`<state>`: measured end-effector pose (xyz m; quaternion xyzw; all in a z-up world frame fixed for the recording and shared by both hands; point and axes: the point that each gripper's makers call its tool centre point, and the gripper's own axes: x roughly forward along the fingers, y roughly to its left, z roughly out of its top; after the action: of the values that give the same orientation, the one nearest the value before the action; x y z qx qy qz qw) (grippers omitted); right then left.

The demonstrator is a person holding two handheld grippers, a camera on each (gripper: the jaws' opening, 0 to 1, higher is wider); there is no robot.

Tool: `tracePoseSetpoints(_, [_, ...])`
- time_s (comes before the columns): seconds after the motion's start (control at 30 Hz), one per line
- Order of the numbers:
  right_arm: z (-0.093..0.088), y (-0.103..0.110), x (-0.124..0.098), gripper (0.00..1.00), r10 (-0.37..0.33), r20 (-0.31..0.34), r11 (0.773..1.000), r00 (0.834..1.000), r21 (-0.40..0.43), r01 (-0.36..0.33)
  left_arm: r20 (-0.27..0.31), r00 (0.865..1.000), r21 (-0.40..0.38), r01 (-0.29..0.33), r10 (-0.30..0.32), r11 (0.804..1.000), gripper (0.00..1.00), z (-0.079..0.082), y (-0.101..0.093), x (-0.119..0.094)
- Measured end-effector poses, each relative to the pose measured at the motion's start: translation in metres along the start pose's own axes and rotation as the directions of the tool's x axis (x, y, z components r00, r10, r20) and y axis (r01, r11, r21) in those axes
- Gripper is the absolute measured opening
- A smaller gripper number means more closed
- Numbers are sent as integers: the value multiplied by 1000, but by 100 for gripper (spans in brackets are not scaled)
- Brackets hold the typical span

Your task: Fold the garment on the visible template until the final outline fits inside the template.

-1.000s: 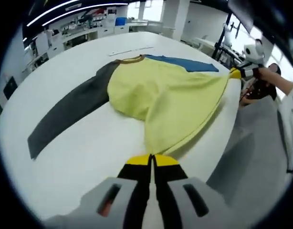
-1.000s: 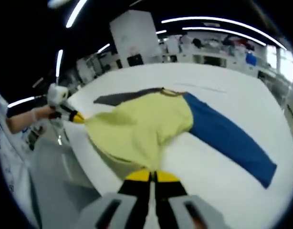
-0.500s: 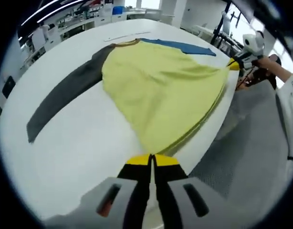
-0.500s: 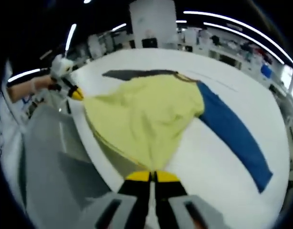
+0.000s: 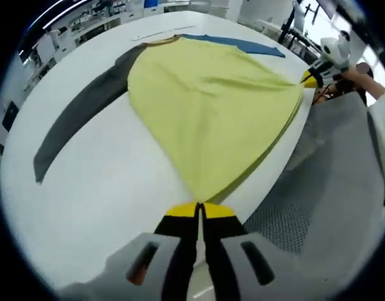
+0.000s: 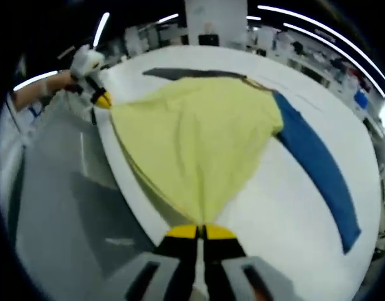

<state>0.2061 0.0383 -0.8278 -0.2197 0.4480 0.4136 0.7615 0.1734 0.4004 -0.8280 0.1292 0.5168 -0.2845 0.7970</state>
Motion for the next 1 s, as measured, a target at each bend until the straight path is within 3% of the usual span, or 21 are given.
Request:
tracePoseSetpoints(0.17, [-6,6,7,0,4,-44,996,999,-94,-8,-20,1000,17,-20,21,1000,0,-4,-1,4])
tracePoseSetpoints(0.3, [-16,7,12,0,-12,-81,978,997,-209,-5,5,1000,-96,-7,7,995,0,-8,-2,7])
tracePoseSetpoints(0.4, [-18,8,14,0,-16,-81,975,997,-223,-3,27,1000,-149,3,1,989,0,-8,-3,7])
tracePoseSetpoints(0.67, [-18,8,9,0,11,-61,983,998,-183,-22,33,999,-135,-4,9,991,0,-9,-4,9])
tracePoseSetpoints(0.9, [-21,16,-2,15,62,-4,993,998,-96,-62,39,999,-105,-13,17,994,0,-9,-4,8])
tracePoseSetpoints(1.0, [-21,15,-5,12,47,7,996,999,-77,-46,50,999,-74,-18,22,997,0,-9,-5,8])
